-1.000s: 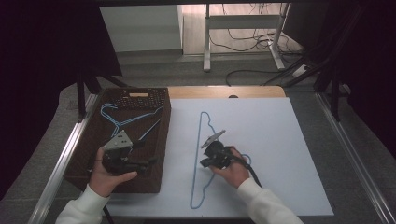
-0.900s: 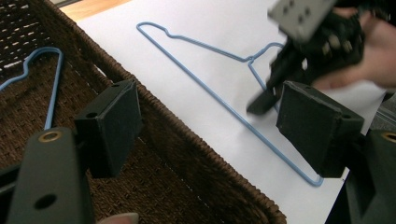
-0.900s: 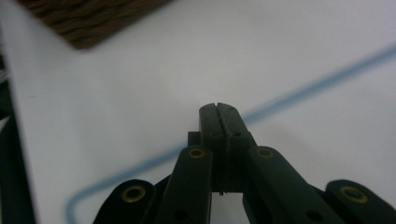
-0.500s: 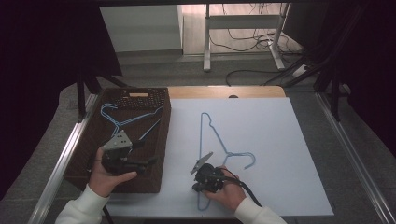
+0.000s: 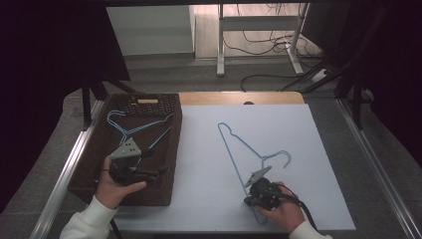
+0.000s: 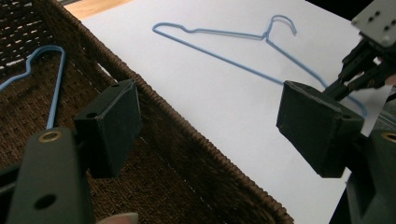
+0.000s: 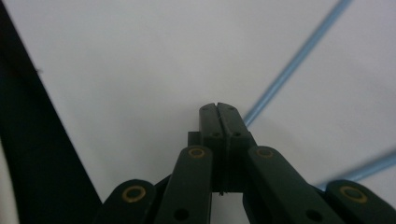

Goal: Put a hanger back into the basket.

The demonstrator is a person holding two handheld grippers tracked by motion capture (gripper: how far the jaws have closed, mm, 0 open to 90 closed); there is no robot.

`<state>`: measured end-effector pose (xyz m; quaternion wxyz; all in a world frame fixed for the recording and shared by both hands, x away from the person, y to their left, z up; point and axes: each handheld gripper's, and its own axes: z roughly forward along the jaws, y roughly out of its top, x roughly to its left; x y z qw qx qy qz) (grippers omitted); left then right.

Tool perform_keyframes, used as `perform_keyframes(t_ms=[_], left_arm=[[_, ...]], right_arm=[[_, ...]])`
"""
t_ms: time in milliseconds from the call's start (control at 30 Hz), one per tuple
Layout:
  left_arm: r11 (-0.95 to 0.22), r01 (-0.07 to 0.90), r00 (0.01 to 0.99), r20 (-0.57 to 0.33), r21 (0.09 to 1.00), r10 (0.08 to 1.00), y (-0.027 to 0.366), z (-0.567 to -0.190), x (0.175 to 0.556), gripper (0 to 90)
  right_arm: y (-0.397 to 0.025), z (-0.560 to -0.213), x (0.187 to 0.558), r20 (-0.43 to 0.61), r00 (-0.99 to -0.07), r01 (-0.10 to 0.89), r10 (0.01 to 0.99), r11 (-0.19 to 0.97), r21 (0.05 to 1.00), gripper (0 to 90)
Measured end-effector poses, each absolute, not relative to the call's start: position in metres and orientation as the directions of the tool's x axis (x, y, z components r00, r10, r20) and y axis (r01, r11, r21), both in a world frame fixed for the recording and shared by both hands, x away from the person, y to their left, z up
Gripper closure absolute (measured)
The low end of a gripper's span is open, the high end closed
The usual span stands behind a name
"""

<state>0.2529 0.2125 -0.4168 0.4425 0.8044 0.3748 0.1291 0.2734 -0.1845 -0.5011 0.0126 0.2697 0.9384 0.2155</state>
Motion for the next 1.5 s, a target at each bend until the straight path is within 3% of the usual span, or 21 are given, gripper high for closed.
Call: perform_keyframes(t_ms=[467,733,1033,1500], left_arm=[[-0.322,0.493,0.679,-0.127,0.808,0.723,0.215,-0.417,0.254,21.2],[-0.313,0.493,0.675,-0.129,0.812,0.727,0.218,-0.416,0.254,21.2],[-0.317,0.494,0.677,-0.130,0.810,0.725,0.216,-0.417,0.256,21.2],[-0.317,0.488,0.680,-0.127,0.813,0.722,0.217,-0.416,0.255,21.2]], right_arm=[[-0.227,-0.496,0.287,0.010,-0.806,0.550,0.592,0.743,0.381,89.9],[-0.250,-0.494,0.310,0.042,-0.745,0.622,0.666,0.671,0.403,89.8],[-0.201,-0.487,0.363,0.072,-0.720,0.617,0.691,0.588,0.523,89.8],[-0.162,-0.509,0.446,0.111,-0.587,0.700,0.802,0.435,0.567,89.7]])
